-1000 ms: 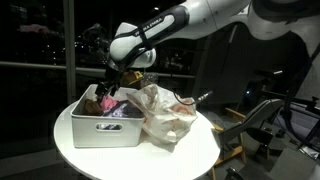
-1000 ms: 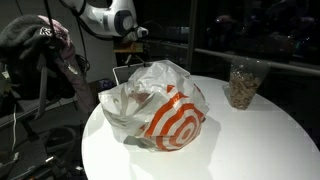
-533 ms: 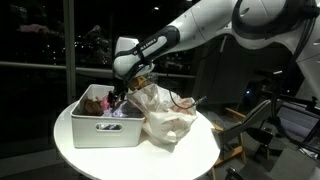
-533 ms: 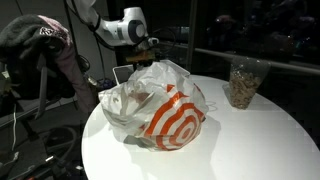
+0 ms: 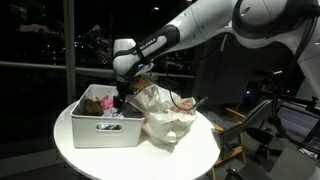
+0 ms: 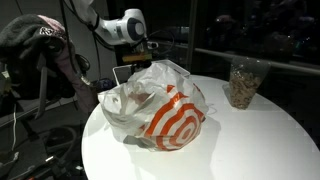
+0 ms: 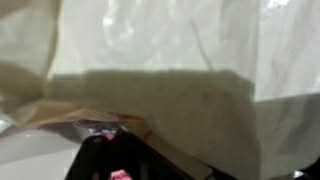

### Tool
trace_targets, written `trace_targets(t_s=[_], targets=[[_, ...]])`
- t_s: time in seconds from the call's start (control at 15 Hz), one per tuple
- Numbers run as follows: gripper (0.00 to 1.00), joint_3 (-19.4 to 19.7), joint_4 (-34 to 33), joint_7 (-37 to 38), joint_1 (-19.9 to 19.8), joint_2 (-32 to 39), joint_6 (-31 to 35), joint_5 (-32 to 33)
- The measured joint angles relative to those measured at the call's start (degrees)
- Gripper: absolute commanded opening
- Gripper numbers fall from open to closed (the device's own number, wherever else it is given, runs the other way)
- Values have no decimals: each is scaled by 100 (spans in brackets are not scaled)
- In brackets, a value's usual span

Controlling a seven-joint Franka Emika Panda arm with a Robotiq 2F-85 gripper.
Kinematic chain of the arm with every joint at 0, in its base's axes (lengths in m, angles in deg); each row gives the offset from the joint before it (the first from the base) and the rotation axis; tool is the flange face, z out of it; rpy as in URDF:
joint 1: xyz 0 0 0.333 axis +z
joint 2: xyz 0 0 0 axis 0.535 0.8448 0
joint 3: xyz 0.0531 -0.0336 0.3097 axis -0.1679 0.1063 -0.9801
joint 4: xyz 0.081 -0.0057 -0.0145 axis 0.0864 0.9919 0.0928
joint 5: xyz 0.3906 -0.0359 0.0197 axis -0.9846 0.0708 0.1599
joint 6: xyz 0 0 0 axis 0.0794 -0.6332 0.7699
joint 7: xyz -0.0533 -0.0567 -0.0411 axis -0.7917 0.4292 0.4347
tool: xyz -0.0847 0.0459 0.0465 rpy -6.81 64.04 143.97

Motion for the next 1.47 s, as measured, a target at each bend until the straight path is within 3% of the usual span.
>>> trace_targets(t_s=[0.47,0.6,1.13,1.47], targets=[[12,0,26,231,-12,-11,323,0],[4,0,60,301,-21,-12,445,0],[7,-5,310,493,-43,-196,941,-45],[7,-9,718,510,-35,-825,1537,-39]])
